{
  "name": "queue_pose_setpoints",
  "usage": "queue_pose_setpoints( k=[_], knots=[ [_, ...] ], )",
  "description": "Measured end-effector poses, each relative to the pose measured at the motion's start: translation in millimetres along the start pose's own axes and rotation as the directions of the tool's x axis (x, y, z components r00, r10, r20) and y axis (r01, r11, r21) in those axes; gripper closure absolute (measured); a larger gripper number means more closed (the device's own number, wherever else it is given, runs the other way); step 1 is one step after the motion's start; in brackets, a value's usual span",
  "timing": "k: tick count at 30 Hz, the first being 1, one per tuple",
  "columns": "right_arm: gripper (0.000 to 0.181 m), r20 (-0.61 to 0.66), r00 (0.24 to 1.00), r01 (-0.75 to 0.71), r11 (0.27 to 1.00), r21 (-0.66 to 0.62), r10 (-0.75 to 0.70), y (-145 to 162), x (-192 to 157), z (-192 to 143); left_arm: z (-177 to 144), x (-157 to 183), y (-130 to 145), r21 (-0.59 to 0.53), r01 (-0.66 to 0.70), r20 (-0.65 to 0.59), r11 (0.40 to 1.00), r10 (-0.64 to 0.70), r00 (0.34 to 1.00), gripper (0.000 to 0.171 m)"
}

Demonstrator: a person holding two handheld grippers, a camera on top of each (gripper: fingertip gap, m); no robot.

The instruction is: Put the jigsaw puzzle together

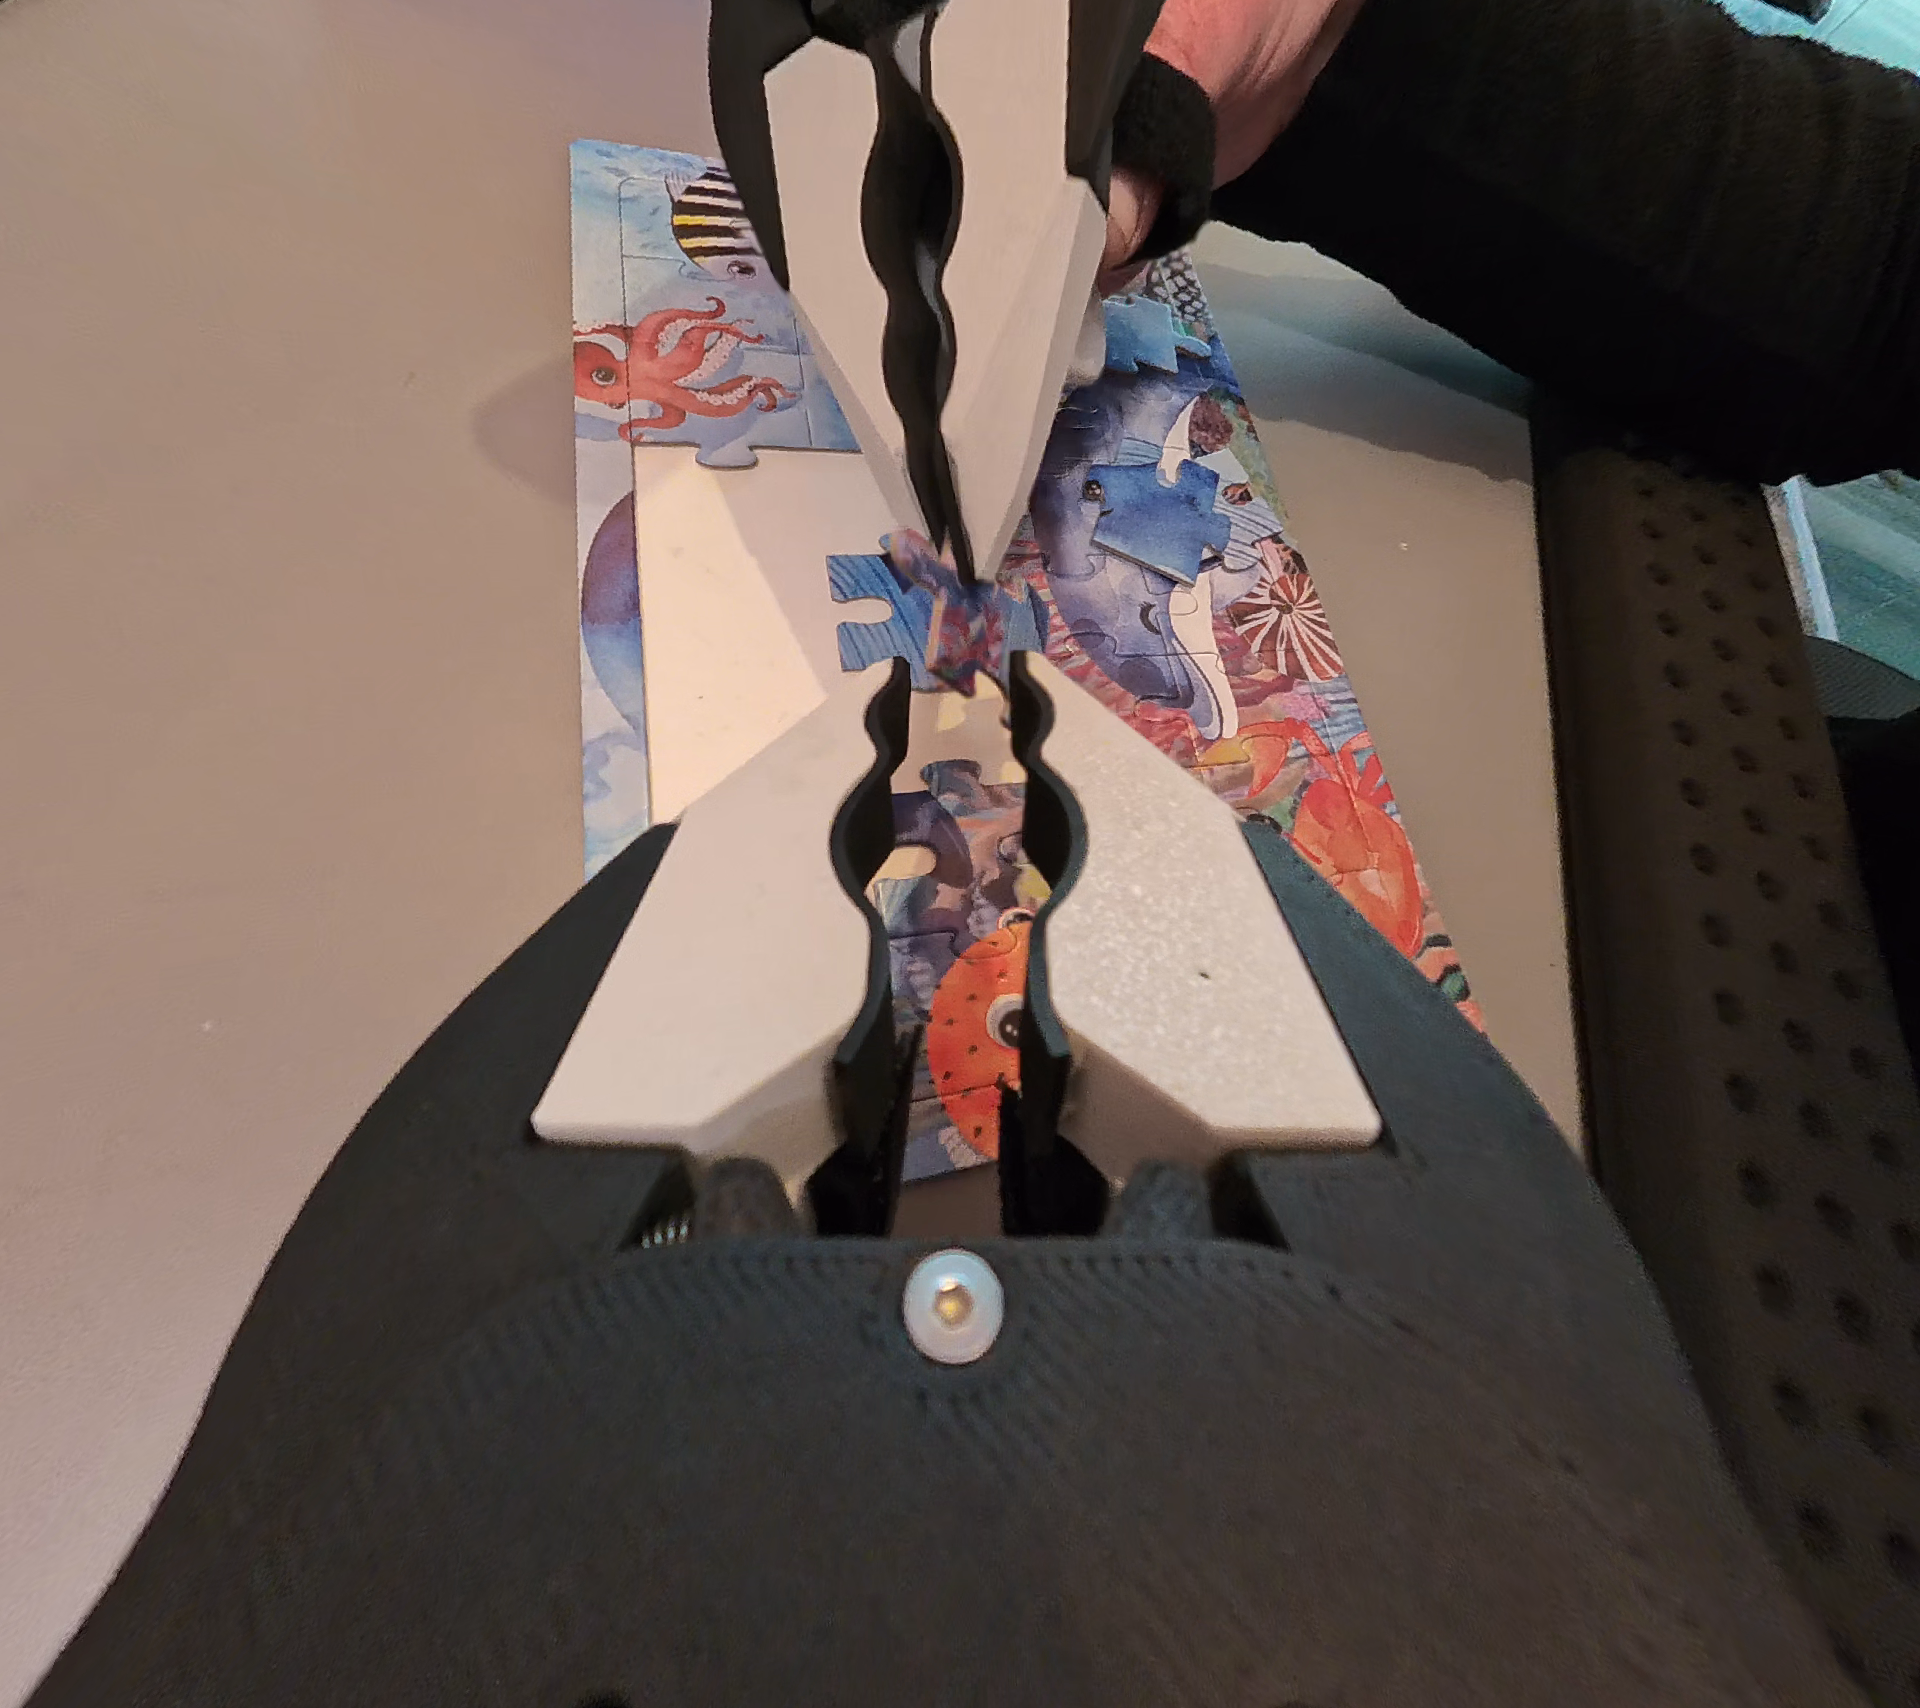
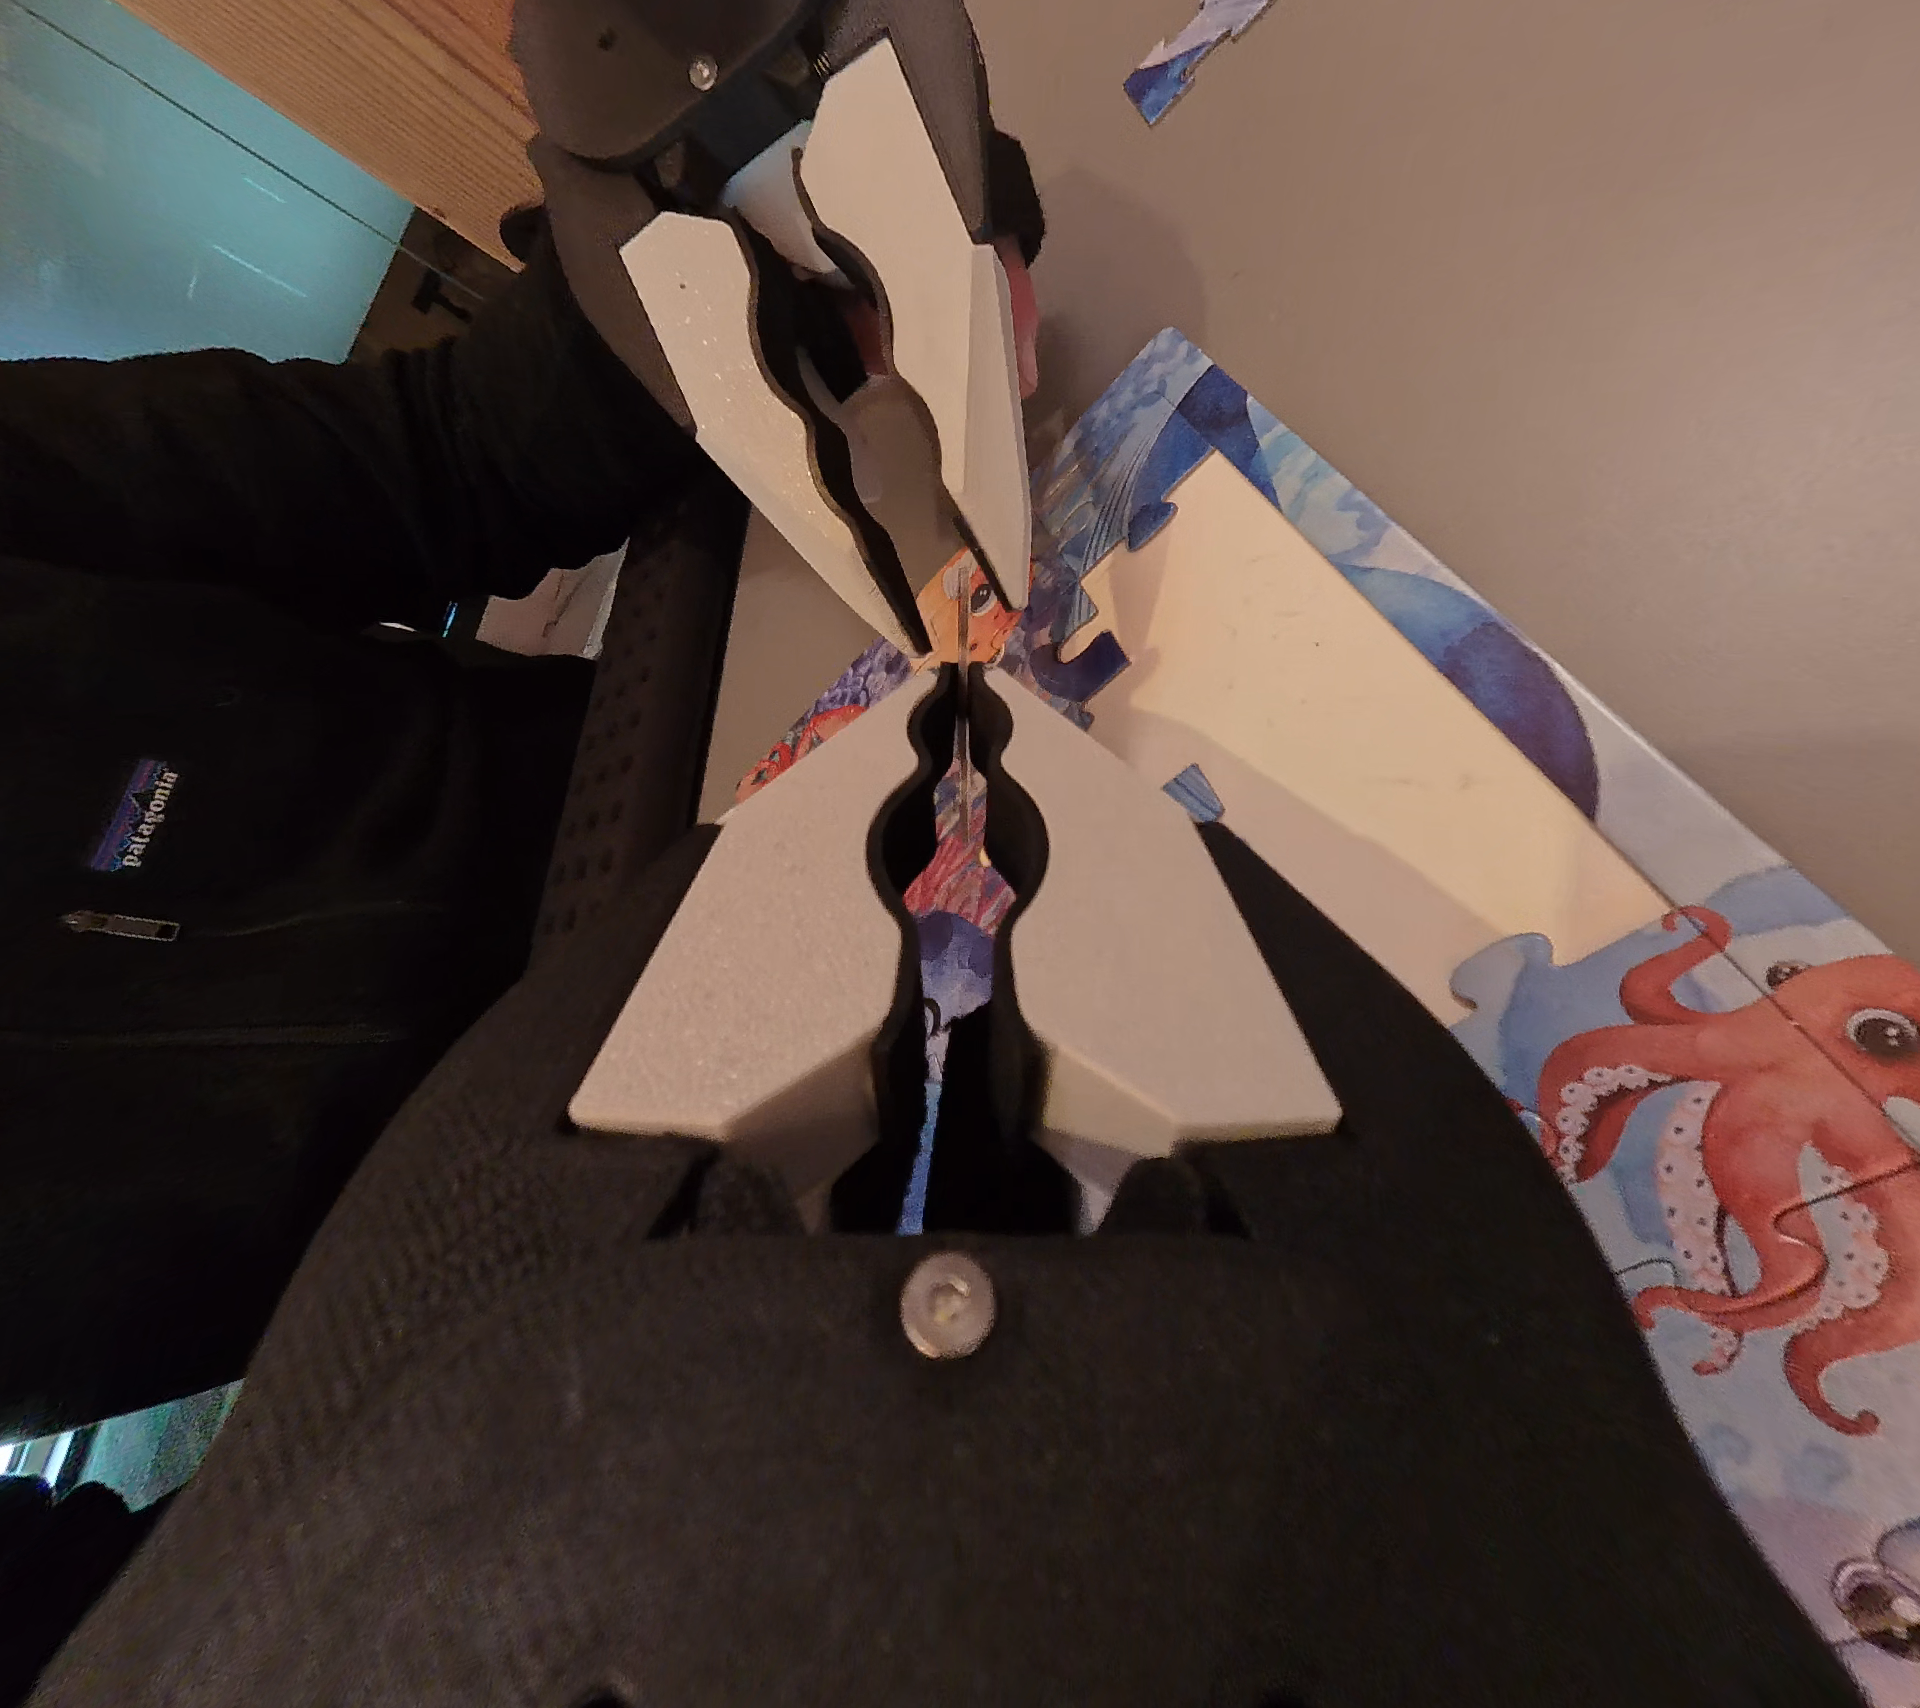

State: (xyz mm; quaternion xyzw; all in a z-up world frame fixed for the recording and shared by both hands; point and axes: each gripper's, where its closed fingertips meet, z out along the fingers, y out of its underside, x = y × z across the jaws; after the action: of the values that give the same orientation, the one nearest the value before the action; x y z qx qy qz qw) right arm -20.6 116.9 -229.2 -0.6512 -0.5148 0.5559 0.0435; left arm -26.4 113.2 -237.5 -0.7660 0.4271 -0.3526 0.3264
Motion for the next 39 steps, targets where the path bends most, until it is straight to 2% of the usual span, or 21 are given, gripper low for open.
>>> queue_pose_setpoints(
  k=[5, 8, 9, 11, 16, 25, 34, 39],
  knots=[
    [0.181, 0.009, 0.998, 0.056, 0.987, 0.153, -0.058, -26.0, -8.3, -15.4, 1.6, 8.7, -6.8, 0.068, 0.095, -0.100, 0.993, -0.088, 0.991, 0.148],
    [0.181, 0.013, 0.993, 0.111, 0.962, 0.250, -0.118, -41.9, -17.8, -26.1, 6.5, 15.0, -13.0, 0.102, 0.109, -0.140, 0.989, -0.094, 0.986, 0.161],
    [0.181, 0.009, 0.990, 0.130, 0.954, 0.270, -0.138, -45.2, -20.6, -29.3, 6.6, 14.4, -15.9, 0.117, 0.108, -0.135, 0.987, -0.092, 0.986, 0.168],
    [0.181, 0.004, 0.987, 0.151, 0.942, 0.299, -0.159, -49.4, -24.7, -35.0, 1.6, 11.1, -22.4, 0.147, 0.115, -0.130, 0.982, -0.096, 0.987, 0.171],
    [0.181, 0.009, 0.987, 0.145, 0.930, 0.339, -0.158, -50.9, -25.7, -49.6, -21.0, 1.1, -37.3, 0.246, 0.132, -0.110, 0.960, -0.108, 0.988, 0.171],
    [0.181, 0.033, 0.992, 0.110, 0.963, 0.244, -0.122, -30.3, -19.6, -46.5, -31.4, -6.4, -52.3, 0.335, 0.108, -0.065, 0.936, -0.091, 0.994, 0.171],
    [0.181, 0.049, 0.992, 0.111, 0.992, 0.057, -0.114, -7.7, -19.4, -6.7, -27.2, -1.4, -62.5, 0.365, 0.087, -0.056, 0.927, -0.072, 0.996, 0.171],
    [0.181, 0.040, 0.993, 0.107, 0.993, 0.047, -0.108, -7.9, -18.0, -2.5, -25.8, -6.6, -62.6, 0.368, 0.084, -0.022, 0.926, -0.081, 0.996, 0.170]
  ],
)
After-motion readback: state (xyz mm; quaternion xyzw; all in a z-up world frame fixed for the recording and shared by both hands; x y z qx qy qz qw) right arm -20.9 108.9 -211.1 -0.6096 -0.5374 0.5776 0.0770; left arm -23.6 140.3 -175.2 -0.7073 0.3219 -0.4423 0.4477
